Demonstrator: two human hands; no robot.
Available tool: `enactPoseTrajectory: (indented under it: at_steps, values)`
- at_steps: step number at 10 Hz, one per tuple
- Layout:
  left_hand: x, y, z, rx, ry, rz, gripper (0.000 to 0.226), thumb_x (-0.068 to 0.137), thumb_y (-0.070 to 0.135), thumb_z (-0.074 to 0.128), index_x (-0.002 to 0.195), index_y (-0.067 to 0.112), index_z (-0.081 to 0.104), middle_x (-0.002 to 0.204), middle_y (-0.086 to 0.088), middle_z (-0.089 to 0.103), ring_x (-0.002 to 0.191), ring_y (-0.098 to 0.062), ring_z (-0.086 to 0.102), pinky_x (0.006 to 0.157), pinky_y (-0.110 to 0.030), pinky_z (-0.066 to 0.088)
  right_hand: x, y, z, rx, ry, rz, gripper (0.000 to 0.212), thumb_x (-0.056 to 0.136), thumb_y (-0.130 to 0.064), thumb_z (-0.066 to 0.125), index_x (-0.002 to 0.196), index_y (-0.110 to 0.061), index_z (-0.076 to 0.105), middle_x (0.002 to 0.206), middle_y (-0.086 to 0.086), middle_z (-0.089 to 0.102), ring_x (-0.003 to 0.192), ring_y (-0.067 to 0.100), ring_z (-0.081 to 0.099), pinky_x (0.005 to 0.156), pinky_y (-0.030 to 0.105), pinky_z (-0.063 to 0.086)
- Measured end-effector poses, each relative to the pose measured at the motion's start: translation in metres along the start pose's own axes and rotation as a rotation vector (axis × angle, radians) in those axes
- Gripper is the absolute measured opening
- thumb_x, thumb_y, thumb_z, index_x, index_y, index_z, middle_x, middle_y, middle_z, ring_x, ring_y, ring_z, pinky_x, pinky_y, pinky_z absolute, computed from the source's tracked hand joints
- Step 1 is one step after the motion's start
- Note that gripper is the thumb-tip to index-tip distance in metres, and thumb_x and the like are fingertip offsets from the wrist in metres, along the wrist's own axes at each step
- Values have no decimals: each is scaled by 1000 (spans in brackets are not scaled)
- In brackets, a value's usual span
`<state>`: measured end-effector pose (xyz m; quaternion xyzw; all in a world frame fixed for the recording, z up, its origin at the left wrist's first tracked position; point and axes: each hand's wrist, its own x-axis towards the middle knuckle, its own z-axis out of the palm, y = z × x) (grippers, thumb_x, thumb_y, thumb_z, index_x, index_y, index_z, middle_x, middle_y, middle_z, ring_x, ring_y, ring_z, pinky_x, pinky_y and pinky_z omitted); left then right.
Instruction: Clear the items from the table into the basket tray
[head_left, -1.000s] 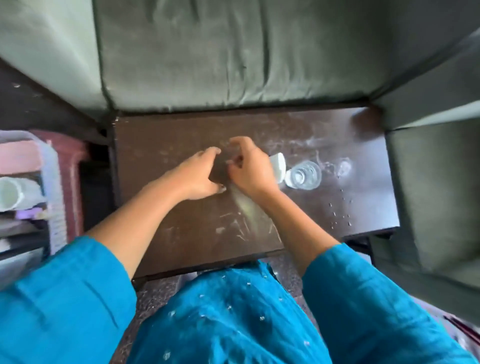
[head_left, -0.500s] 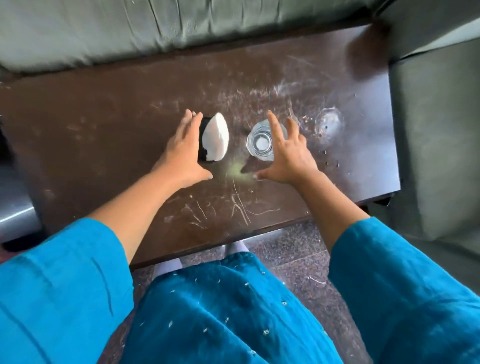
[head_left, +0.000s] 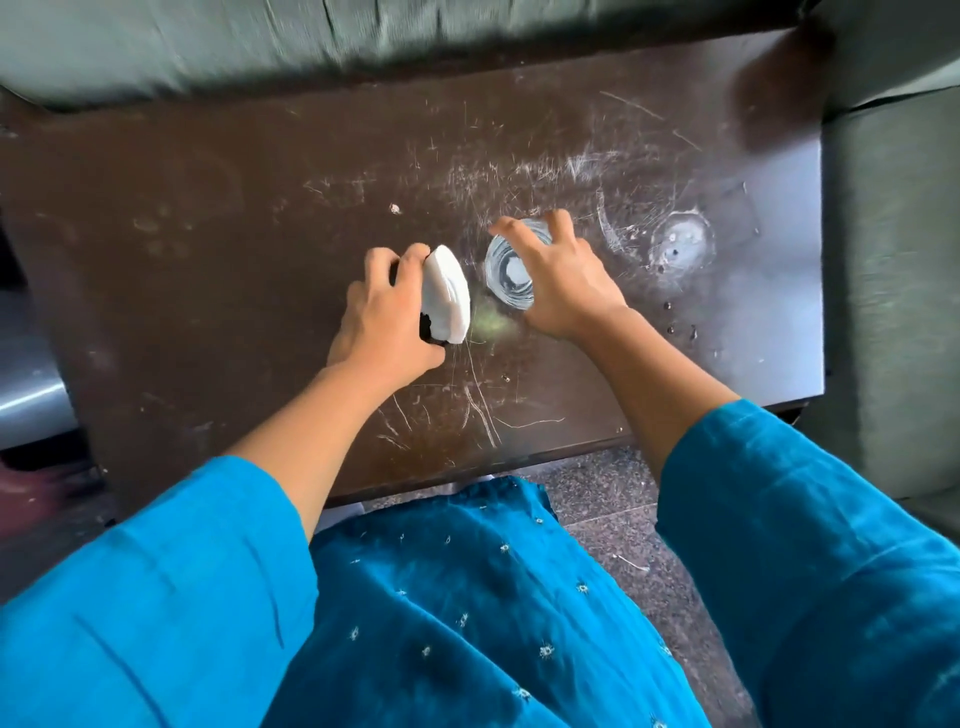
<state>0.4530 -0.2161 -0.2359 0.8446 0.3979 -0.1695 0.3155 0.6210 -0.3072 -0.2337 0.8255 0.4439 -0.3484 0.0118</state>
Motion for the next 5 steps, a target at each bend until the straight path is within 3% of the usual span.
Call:
enactPoseTrajectory:
  at_steps: [1,3,4,5]
  values:
    - [-2,-1,4,-23,34,-6,92,59,19,79,131,26,23,125,-8,29,100,-38,46,84,-48,46,1,-7,2,-16,-7,-15,85,71,7,59,134,-38,23,130,18,29,91,37,47,62,37,40]
    - [1,-7,7,-69,39,7,97,61,17,78,138,28,19,131,-4,26,105,-36,42,87,-48,46,-2,-9,9,28,19,16,87,71,1,67,134,-38,24,130,18,29,96,40,50,71,40,45]
    - [-2,-7,3,-79,-8,23,111,61,20,82,142,32,8,139,-2,19,113,-38,40,94,-50,44,-9,-15,8,48,10,29,91,70,4,67,137,-37,21,133,21,26,102,43,47,76,45,47]
    - [-7,-10,1,-74,-115,25,137,56,25,87,140,37,-21,155,2,-10,138,-38,18,106,-52,31,-10,-15,8,4,-45,70,108,69,0,73,141,-41,4,147,22,11,122,49,34,84,48,46]
